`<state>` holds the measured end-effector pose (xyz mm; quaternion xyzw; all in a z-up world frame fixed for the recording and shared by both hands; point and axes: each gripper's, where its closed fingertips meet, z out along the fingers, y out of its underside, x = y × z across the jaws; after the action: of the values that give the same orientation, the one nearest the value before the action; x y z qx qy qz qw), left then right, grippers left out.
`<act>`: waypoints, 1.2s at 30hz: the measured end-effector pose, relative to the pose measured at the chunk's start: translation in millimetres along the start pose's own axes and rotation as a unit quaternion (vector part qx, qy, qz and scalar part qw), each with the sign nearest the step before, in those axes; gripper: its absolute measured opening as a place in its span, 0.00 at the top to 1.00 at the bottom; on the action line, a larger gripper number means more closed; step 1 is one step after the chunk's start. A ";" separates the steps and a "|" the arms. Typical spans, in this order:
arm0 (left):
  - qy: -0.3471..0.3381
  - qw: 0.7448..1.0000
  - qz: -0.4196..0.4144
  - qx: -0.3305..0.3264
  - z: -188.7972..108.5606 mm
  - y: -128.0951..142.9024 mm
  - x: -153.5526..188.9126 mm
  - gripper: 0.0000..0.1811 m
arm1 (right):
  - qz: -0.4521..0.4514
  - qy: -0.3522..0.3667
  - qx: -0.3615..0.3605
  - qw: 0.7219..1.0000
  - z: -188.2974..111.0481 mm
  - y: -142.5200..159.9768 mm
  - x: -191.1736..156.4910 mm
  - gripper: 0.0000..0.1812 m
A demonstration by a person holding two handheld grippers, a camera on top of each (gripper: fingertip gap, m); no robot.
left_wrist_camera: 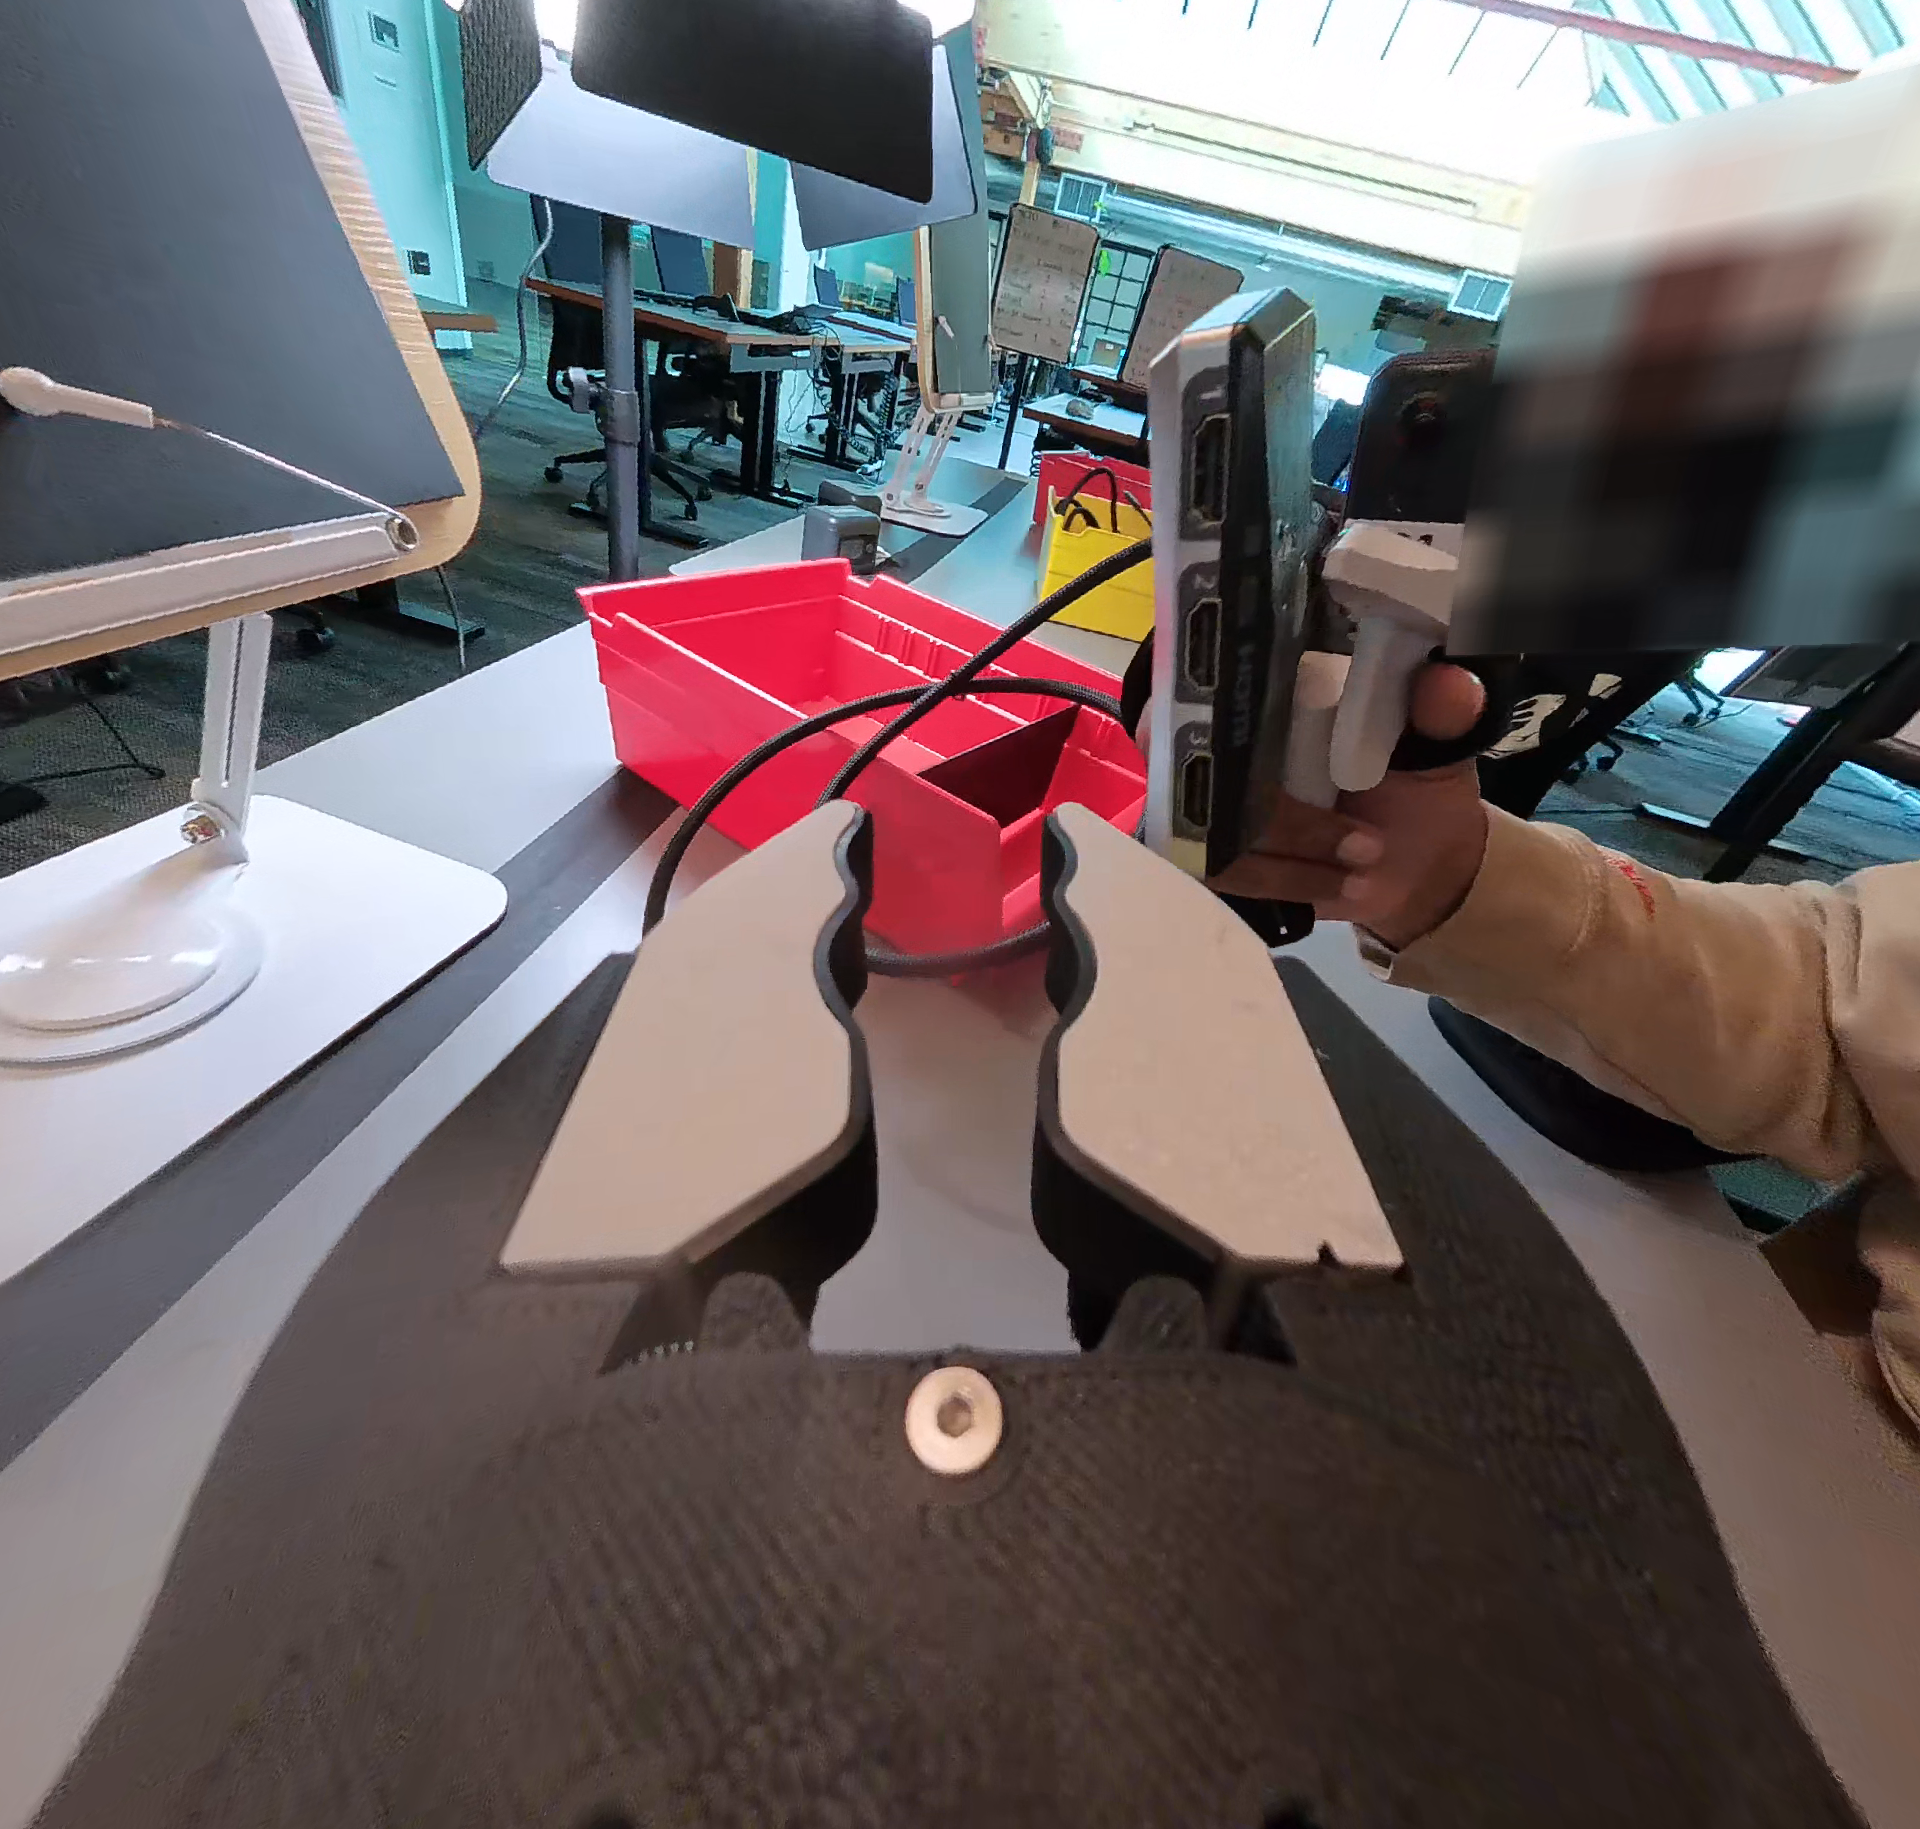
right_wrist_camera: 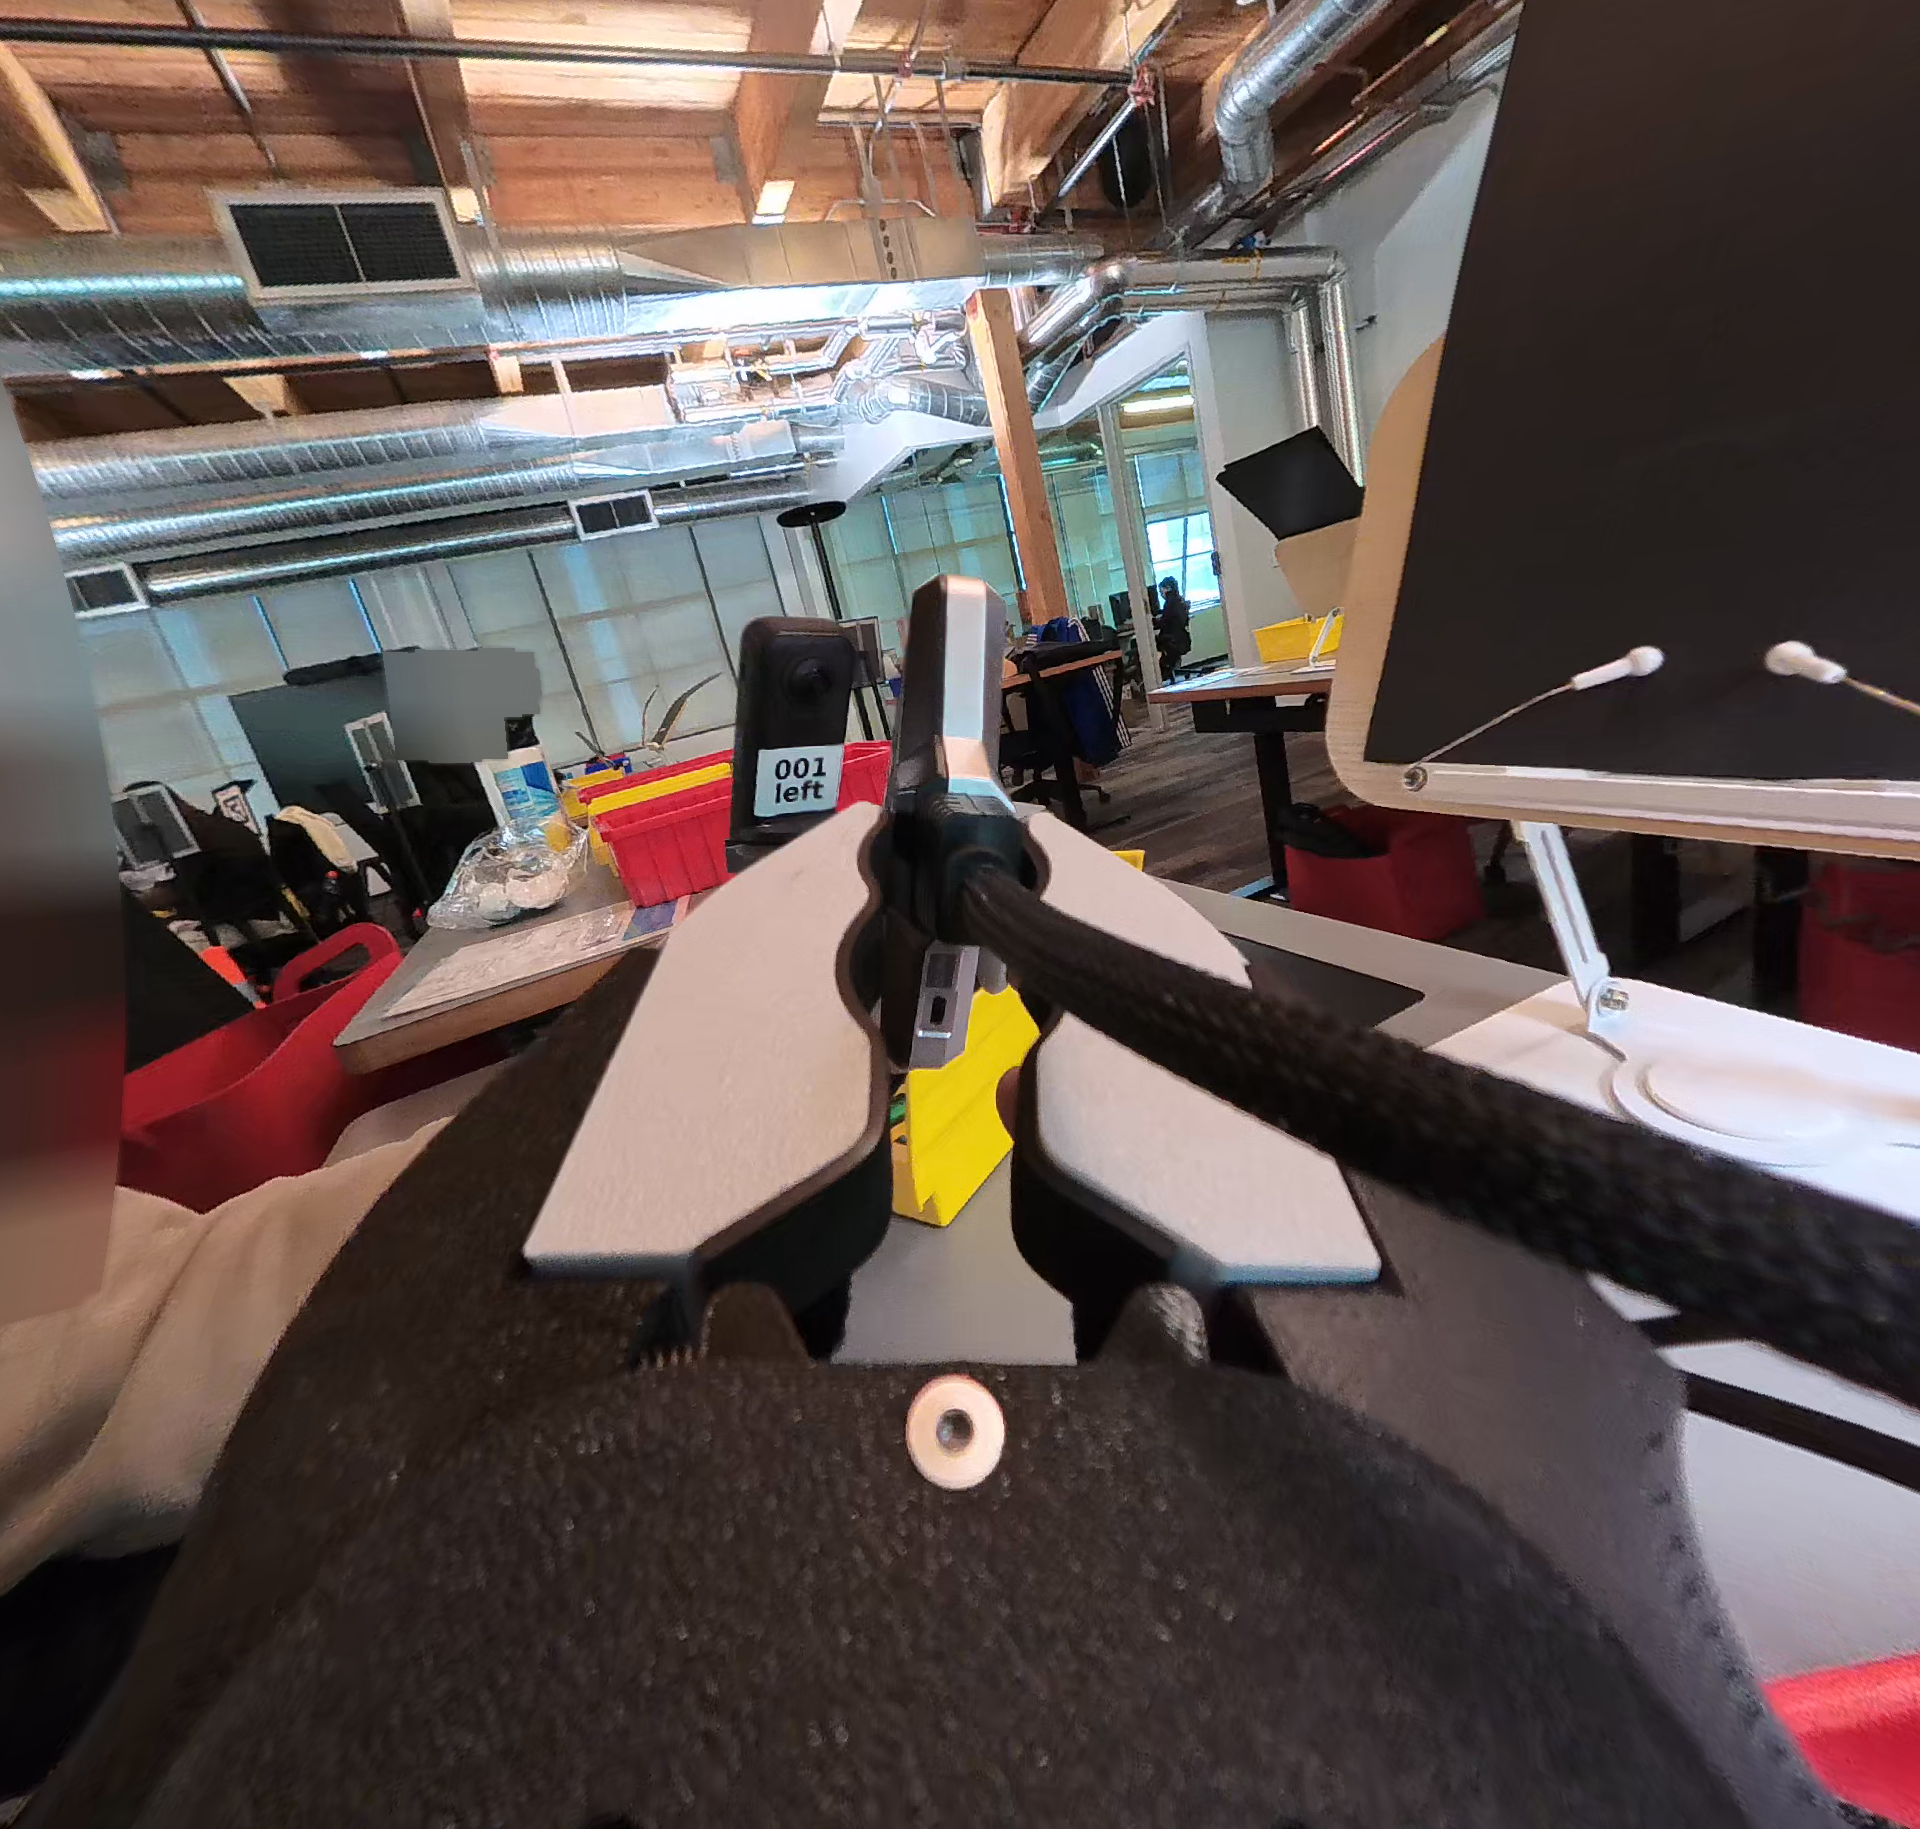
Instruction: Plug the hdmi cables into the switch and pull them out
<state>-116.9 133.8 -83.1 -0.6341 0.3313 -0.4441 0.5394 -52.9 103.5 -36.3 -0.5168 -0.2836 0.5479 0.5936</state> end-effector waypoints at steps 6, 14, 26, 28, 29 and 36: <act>0.002 1.000 0.002 0.004 9.2 -2.7 8.5 0.83 | -0.008 0.004 -0.011 1.000 12.5 -3.8 -5.4 0.89; -0.034 0.998 -0.042 0.042 3.6 -6.0 -14.1 0.85 | -0.014 0.009 -0.014 1.000 13.6 -10.0 -6.5 0.88; -0.056 0.998 0.009 0.026 -12.4 -31.3 2.6 0.81 | -0.032 0.005 -0.014 0.999 -1.1 -25.7 -5.0 0.89; -0.076 0.996 0.018 0.042 -28.6 -44.4 0.2 0.81 | -0.028 0.001 -0.016 0.999 -1.8 -23.1 -3.4 0.88; -0.090 0.995 0.024 0.044 -36.8 -49.0 -2.4 0.81 | -0.027 -0.003 -0.017 1.000 -2.3 -21.2 -3.3 0.88; -0.156 0.987 0.015 0.037 -72.8 -49.7 -26.0 0.80 | 0.020 -0.034 -0.025 0.999 -6.6 -10.2 -2.3 0.89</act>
<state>-196.9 138.7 -38.2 -0.6700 0.2361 -0.3434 0.6144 -43.9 100.6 -28.4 -0.5183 -0.3066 0.5695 0.5594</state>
